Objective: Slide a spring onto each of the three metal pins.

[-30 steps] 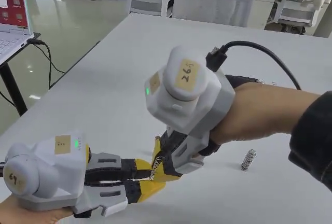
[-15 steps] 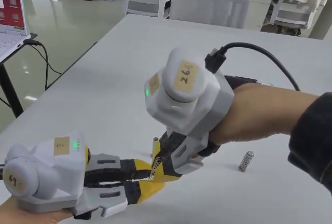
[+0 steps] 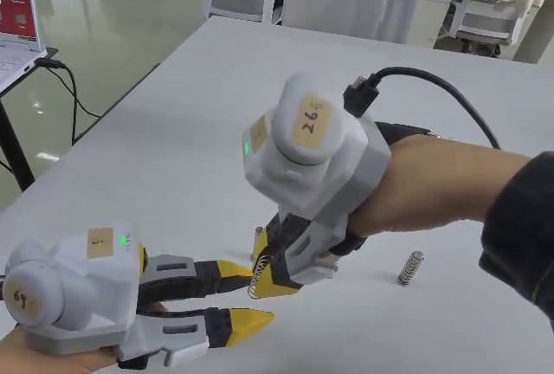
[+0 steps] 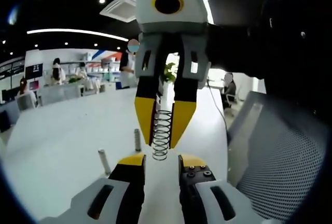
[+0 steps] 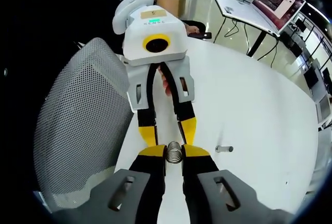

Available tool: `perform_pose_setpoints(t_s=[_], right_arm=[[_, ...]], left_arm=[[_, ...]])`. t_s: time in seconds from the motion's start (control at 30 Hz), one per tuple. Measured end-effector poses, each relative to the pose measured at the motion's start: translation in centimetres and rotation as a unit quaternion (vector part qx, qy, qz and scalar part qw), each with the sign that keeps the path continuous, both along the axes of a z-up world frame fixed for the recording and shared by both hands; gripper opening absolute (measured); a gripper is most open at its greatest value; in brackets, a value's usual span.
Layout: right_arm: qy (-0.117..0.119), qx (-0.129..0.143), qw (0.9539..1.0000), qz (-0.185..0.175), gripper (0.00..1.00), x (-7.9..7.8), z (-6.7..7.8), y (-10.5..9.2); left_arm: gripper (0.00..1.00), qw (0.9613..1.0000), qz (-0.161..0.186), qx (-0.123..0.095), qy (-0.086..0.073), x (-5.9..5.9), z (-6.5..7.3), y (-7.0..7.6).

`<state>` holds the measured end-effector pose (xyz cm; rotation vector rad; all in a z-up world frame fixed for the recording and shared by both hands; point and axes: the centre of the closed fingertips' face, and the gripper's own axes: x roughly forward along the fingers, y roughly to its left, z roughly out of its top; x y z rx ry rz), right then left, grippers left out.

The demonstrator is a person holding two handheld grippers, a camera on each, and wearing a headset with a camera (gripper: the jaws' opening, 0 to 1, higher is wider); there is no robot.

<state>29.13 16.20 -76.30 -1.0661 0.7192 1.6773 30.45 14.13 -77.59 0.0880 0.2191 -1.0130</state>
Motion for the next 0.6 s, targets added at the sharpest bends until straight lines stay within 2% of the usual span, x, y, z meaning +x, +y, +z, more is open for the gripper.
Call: perform_pose_setpoints(t_s=[0.2, 0.4, 0.6], right_arm=[[-0.003, 0.002, 0.9999, -0.014, 0.08, 1.2, 0.7, -0.2], [-0.014, 0.0, 0.9996, -0.023, 0.08, 2.9, 1.2, -0.5], [-0.034, 0.005, 0.9985, -0.041, 0.08, 5.2, 2.2, -0.5]], left_arm=[[0.27, 0.9998, -0.004, -0.008, 0.016, 0.1, -0.6, -0.1], [0.33, 0.9997, -0.01, -0.009, 0.022, -0.1, -0.9, -0.1], [0.37, 0.9997, -0.006, -0.007, 0.022, -0.1, -1.1, 0.1]])
